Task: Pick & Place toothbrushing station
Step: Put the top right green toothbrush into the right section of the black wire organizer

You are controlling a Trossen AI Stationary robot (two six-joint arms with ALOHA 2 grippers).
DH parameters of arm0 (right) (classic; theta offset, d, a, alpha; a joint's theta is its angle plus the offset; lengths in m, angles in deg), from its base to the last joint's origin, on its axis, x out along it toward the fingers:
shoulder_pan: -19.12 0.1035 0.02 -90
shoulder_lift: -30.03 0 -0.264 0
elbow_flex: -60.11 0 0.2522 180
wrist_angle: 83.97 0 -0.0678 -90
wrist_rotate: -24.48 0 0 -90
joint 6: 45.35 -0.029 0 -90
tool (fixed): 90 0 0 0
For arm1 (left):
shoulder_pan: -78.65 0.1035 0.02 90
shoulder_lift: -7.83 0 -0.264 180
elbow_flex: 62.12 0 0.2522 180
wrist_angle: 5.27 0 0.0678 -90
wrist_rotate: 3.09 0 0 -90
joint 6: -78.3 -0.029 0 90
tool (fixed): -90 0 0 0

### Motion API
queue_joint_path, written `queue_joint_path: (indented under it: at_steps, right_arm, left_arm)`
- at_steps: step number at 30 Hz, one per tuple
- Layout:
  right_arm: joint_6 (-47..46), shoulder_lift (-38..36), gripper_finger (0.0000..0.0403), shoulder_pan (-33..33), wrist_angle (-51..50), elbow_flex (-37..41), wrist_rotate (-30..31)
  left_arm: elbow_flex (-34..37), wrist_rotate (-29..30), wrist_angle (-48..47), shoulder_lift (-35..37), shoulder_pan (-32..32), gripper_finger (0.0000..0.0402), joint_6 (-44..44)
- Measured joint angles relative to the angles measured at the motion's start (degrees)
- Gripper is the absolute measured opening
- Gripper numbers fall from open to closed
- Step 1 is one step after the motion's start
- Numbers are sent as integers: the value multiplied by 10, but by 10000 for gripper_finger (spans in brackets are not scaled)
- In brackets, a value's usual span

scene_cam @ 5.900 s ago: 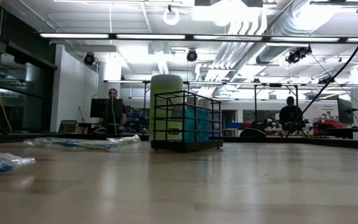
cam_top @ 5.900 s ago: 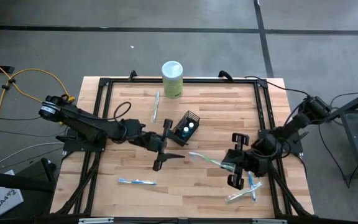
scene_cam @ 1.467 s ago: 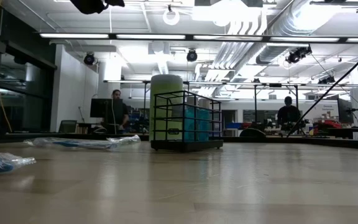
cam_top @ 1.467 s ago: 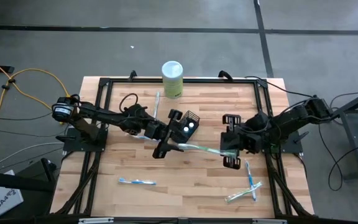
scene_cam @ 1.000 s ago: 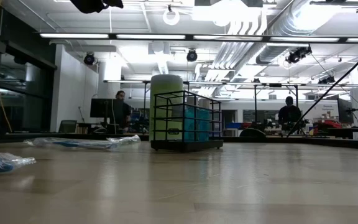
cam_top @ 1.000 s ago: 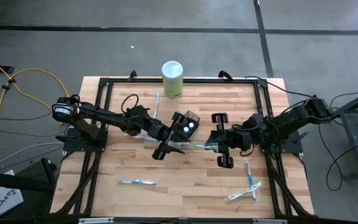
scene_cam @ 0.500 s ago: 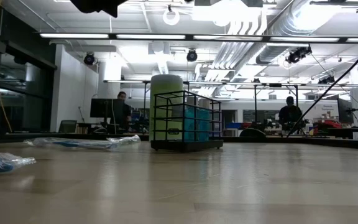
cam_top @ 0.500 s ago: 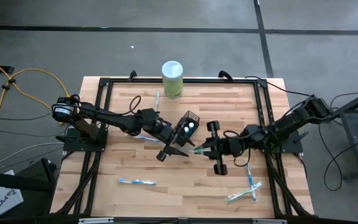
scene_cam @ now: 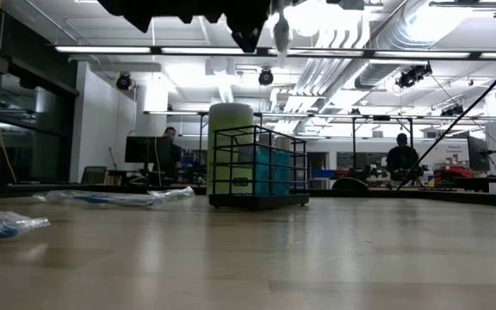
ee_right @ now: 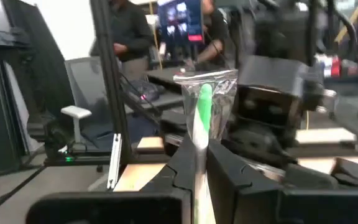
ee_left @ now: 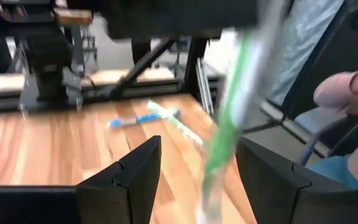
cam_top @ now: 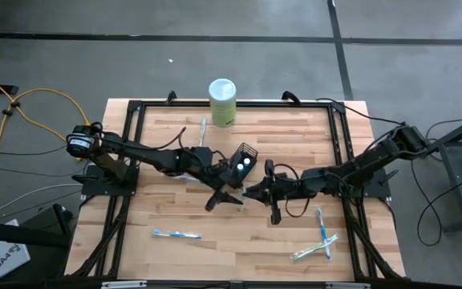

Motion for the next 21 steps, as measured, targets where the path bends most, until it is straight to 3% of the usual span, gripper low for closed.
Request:
queue_joint_path:
  at_steps: [11,21]
  right_arm:
    - [2,0,12,-37,44,0,-31]
    - [21,0,12,-28,57,0,-8]
  left_arm:
    - [0,15,-23,0,-9,200,-2]
    - [0,21,-30,0,-8,200,-6]
